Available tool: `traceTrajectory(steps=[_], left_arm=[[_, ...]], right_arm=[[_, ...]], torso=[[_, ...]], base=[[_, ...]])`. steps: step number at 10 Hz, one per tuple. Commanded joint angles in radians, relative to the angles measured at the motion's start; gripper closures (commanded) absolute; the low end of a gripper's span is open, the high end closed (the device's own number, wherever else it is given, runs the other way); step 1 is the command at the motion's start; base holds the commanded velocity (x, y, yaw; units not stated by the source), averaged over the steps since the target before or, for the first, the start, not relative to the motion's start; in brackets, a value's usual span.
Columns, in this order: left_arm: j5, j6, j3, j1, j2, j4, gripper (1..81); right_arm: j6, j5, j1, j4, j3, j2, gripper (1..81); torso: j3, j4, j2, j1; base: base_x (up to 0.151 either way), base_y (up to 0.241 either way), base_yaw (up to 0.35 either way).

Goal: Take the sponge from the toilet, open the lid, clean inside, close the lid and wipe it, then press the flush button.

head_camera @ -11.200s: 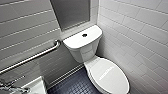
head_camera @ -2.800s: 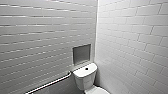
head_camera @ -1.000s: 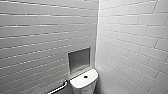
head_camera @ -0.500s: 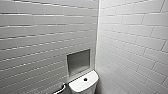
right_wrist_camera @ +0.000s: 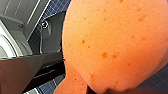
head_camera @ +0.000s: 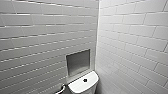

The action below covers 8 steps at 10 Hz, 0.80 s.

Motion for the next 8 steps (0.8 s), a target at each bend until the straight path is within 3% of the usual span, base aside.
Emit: traceTrajectory(steps=[1, 3, 7, 8], left_arm=[[0.055, 0.007, 0.032, -0.037, -0.029, 0.003, 1.0], [0.057, 0.006, 0.111, -0.054, -0.081, 0.003, 1.0], [0.064, 0.006, 0.372, -0.133, -0.248, 0.002, 1.0], [0.069, 0.003, 0.468, -0.165, -0.312, 0.000, 1.0]], right_arm=[[-0.003, -0.035, 0.029, 0.008, 0.017, -0.026, 81.1], [-0.001, -0.026, 0.028, 0.010, 0.062, -0.061, 81.1], [0.010, -0.018, 0.046, 0.008, 0.293, -0.211, 81.1], [0.010, -0.006, 0.048, 0.008, 0.361, -0.257, 81.1]], torso=[[0.000, 0.000, 0.000, 0.000], [0.000, 0.000, 0.000, 0.000], [0.000, 0.000, 0.000, 0.000], [-0.033, 0.000, 0.000, 0.000]], base=[[0.000, 0.000, 0.000], [0.000, 0.000, 0.000], [0.000, 0.000, 0.000], [0.000, 0.000, 0.000]])
